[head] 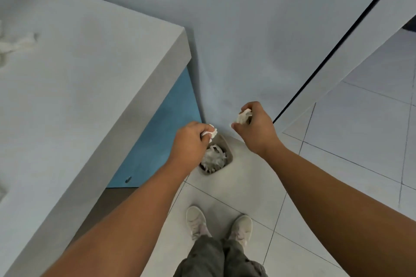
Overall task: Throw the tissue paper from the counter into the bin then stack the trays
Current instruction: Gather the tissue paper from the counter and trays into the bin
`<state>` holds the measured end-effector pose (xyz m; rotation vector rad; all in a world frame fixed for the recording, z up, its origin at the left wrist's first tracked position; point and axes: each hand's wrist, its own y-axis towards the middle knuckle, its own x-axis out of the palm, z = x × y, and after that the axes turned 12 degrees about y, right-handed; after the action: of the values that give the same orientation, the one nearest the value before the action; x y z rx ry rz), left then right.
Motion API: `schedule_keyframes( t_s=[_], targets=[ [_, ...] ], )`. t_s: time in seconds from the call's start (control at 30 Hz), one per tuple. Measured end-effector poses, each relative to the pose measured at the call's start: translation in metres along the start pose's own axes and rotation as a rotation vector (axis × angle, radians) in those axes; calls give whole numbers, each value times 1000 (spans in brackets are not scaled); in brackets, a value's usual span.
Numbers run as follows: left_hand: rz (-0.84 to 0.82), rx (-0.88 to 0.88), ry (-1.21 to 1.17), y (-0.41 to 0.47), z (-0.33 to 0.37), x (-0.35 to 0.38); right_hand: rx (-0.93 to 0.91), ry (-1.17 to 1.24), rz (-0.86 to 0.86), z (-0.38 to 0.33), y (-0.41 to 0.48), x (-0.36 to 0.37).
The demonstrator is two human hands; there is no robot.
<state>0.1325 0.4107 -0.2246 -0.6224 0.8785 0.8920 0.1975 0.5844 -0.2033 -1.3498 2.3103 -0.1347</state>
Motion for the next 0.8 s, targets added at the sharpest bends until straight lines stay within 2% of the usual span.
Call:
schedule_keyframes(
  t_s=[0.17,0.3,0.43,0.7,0.8],
  targets=[
    [-23,-50,1,10,-38,41,13,-68,40,41,23,20],
    [-58,-125,-31,14,-81,98,67,-76,-7,100,41,46],
    [-59,-127,-48,21,-110,146,110,-51,-74,144,56,60],
    [-114,-181,-27,43,-170,260,130,-221,-95,244,80,92],
    [-153,-208,-4,51,-186,297,175,-215,-116,275,84,106]
  ],
)
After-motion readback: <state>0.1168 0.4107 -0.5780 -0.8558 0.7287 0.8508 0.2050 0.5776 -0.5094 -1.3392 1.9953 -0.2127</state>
